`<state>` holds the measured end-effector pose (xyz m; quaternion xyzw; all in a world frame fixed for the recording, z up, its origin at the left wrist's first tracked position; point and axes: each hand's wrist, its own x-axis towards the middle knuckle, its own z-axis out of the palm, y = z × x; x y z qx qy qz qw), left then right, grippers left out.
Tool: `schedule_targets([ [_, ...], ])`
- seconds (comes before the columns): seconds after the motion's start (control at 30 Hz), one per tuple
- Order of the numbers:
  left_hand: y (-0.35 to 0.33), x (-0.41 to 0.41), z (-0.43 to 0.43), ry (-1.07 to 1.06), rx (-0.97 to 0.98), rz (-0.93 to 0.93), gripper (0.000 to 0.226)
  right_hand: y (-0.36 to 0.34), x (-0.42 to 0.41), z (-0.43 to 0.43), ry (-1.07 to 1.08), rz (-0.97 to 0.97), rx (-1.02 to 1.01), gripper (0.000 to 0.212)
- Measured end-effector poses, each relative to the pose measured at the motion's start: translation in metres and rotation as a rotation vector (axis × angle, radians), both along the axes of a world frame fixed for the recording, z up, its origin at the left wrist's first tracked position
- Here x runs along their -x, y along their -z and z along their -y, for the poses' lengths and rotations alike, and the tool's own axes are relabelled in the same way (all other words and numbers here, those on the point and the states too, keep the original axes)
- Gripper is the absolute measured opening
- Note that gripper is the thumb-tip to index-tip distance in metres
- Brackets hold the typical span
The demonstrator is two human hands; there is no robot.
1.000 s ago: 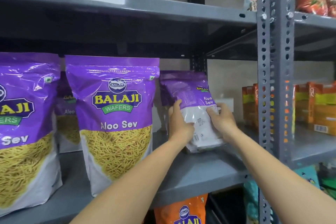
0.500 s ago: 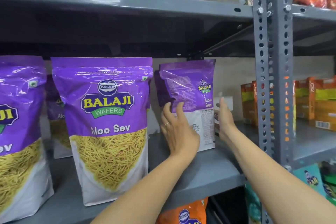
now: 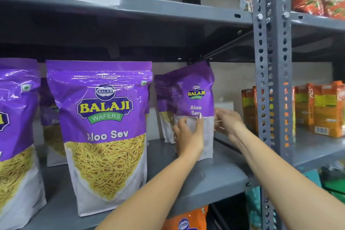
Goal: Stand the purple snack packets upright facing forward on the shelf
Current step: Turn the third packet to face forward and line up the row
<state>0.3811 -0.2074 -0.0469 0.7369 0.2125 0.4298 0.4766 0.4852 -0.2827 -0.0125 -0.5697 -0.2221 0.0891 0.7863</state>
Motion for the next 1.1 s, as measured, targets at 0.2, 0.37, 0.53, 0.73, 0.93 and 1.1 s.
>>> schedule_targets([
  [0.2, -0.008, -0.002, -0.001, 0.052, 0.133, 0.084, 0.084, 0.001, 0.014, -0.005, 0.033, 0.149, 0.118, 0.007],
  [0.37, -0.007, -0.002, -0.019, 0.008, 0.177, 0.159, 0.062, 0.004, 0.007, -0.011, -0.170, 0.059, -0.030, 0.035],
  [0.53, 0.000, 0.002, -0.031, 0.076, 0.162, 0.183, 0.043, 0.008, -0.006, -0.016, -0.348, -0.010, -0.089, 0.045],
  [0.73, -0.018, 0.002, -0.024, -0.200, 0.222, 0.163, 0.044, 0.020, -0.009, -0.012, -0.171, 0.046, -0.098, 0.048],
  [0.93, -0.015, 0.003, -0.011, -0.137, 0.184, 0.315, 0.053, 0.023, 0.000, -0.006, -0.252, 0.152, -0.021, 0.074],
  [1.1, -0.011, 0.007, -0.011, -0.039, 0.177, 0.299, 0.068, 0.023, 0.009, -0.009, -0.270, 0.193, 0.012, 0.063],
])
